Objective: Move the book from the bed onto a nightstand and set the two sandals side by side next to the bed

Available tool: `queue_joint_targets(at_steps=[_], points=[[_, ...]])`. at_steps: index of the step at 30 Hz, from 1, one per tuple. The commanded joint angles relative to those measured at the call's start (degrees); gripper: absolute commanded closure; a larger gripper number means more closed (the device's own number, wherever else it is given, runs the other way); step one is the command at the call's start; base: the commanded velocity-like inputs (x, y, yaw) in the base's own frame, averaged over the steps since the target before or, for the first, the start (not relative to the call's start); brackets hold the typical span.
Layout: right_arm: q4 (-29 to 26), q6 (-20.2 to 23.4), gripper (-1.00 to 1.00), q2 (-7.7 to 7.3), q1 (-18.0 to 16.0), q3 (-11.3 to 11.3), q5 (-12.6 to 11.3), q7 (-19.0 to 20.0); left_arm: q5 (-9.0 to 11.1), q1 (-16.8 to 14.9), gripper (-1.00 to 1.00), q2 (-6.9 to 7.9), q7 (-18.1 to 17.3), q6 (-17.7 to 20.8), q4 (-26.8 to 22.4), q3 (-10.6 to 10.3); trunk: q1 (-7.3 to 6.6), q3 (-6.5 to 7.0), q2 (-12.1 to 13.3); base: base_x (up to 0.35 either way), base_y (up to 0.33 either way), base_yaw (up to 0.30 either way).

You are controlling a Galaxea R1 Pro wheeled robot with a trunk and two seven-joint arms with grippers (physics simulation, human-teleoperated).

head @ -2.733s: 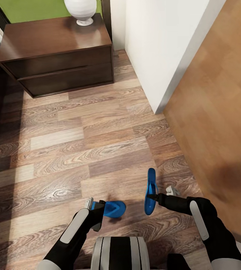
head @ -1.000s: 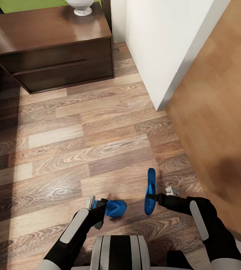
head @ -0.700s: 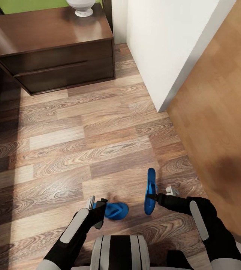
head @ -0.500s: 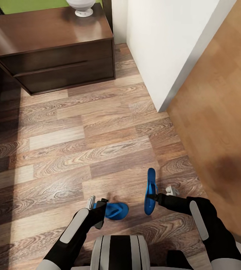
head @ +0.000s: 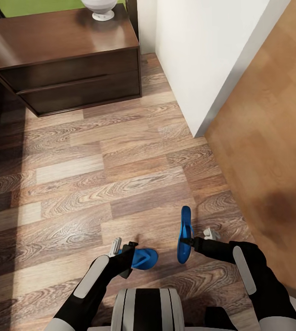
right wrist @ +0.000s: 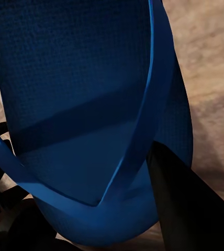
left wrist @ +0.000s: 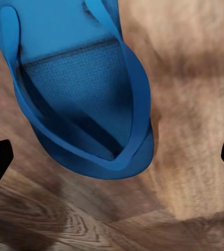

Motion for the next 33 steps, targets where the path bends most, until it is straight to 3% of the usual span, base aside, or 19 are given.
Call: queue_joint_targets(at_steps=[1, 33], points=[[-0.02, 0.23, 1.0, 0.01, -0.03, -0.09, 0.36, 0.49, 0.11, -0.01, -1.0, 0.0, 0.28, 0.14, -0.06, 0.02, -0.01, -0.03, -0.01, 0.0, 0.0, 0.0], [-0.02, 0.22, 1.0, 0.01, -0.03, -0.09, 0.36, 0.48, 0.28, -0.01, -1.0, 0.0, -1.86, 0.34, -0.07, 0.02, -0.01, -0.03, -0.01, 0.0, 0.0, 0.0]])
